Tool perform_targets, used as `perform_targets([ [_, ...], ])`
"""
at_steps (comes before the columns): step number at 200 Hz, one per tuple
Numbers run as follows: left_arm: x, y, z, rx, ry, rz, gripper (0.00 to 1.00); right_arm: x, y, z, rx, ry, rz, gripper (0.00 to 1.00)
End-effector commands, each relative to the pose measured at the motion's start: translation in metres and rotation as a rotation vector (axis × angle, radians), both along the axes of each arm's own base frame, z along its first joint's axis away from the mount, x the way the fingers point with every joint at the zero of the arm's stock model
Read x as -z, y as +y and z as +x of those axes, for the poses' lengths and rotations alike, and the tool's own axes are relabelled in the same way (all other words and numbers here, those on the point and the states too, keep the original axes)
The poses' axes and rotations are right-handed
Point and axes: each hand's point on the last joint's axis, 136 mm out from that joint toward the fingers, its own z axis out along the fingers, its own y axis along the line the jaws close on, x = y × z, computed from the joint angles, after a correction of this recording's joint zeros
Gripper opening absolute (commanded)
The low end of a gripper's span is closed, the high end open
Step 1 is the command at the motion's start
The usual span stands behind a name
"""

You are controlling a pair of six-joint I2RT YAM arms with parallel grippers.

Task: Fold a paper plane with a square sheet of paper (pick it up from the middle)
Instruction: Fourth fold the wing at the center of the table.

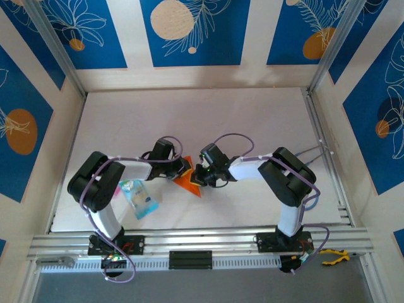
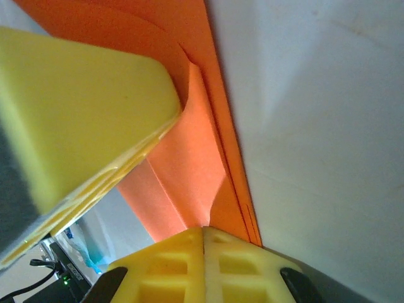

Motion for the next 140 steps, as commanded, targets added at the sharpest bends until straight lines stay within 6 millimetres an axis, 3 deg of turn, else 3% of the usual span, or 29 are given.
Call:
perform_targets([
  [1, -0.026, -0.004, 0.008, 0.06, -0.098, 0.021, 0.19, 0.026, -0.024, -0.021, 0.026, 0.087, -0.084, 0.04],
  [21, -0.032, -0.005, 0.002, 0.122, -0.109, 0.038, 0.18, 0.028, -0.027, -0.022, 0.026, 0.092, -0.085, 0.03],
  [78, -0.013, 0.002, -0.028, 0.217, -0.045, 0.063, 0.09, 0.031, -0.03, -0.022, 0.03, 0.092, -0.087, 0.03],
  [140, 0.015, 0.015, -0.017, 0.21, -0.009, 0.129, 0.09, 0.035, -0.035, -0.025, 0.028, 0.101, -0.099, 0.02],
])
